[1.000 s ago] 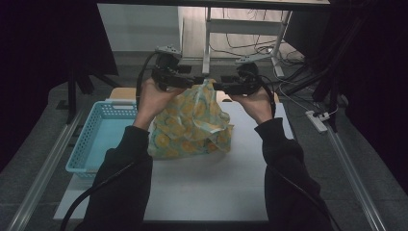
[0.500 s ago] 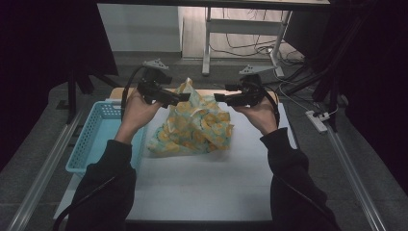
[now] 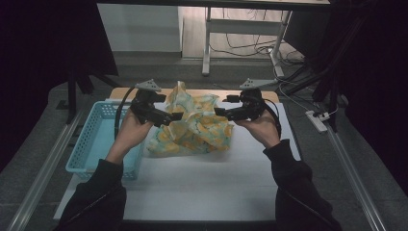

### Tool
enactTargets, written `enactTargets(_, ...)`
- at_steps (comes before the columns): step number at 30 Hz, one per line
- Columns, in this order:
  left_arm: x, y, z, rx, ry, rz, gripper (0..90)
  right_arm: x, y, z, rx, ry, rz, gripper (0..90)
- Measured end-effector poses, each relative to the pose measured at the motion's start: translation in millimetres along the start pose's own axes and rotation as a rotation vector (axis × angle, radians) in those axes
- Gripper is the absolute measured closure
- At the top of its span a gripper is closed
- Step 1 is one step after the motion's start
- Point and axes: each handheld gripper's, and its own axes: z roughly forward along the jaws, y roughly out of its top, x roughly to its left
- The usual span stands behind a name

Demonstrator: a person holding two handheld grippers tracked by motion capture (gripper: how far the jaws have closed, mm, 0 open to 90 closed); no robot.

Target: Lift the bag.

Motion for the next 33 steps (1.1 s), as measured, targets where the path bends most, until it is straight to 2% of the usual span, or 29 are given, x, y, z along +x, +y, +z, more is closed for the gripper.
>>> enactTargets(2, -1.8, -6.5, -0.4, 0.002, -0.001, 0.015, 0.0, 3.0, -4.9, -0.4, 0.006, -0.02, -0.004, 22.5)
enactTargets(5, -3.9, -16.4, -0.8, 0.002, -0.022, 0.017, 0.0, 5.0, -12.5, -1.5, 0.013, -0.017, -0.004, 21.3)
enactTargets(12, -10.1, -37.3, -2.8, 0.013, -0.023, 0.027, 0.0, 7.2, -31.6, -5.0, 0.018, -0.015, 0.016, 16.9)
enactTargets(21, -19.0, -64.9, -9.3, 0.002, -0.036, 0.005, 0.0, 19.4, -57.7, -11.1, 0.022, -0.011, 0.025, 8.6)
enactTargets(27, -23.7, -84.6, -11.2, 0.015, -0.038, -0.002, 0.0, 32.6, -75.9, -13.2, 0.039, -0.017, -0.01, 4.1)
enactTargets(33, -29.2, -106.8, -15.5, 0.032, -0.03, -0.023, 0.0, 40.1, -92.7, -16.8, 0.05, -0.026, -0.016, 2.1)
